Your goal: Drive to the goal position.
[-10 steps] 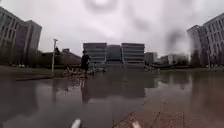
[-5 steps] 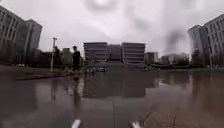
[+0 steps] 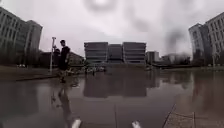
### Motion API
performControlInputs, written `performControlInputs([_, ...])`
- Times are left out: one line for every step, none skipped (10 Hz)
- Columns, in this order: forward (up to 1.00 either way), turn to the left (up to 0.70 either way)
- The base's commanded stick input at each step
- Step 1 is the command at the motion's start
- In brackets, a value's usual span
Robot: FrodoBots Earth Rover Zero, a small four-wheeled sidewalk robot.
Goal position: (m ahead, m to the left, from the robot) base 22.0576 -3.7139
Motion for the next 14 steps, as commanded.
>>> performControlInputs([0.70, 0.00])
performControlInputs([0.70, 0.00])
performControlInputs([0.70, 0.00])
performControlInputs([0.70, 0.00])
performControlInputs([0.70, -0.04])
performControlInputs([0.70, -0.13])
performControlInputs([0.70, -0.22])
performControlInputs([0.70, -0.17])
performControlInputs([0.70, -0.02])
performControlInputs([0.70, 0.00])
performControlInputs([0.70, 0.00])
performControlInputs([0.70, 0.00])
performControlInputs([0.70, 0.00])
performControlInputs([0.70, 0.00])
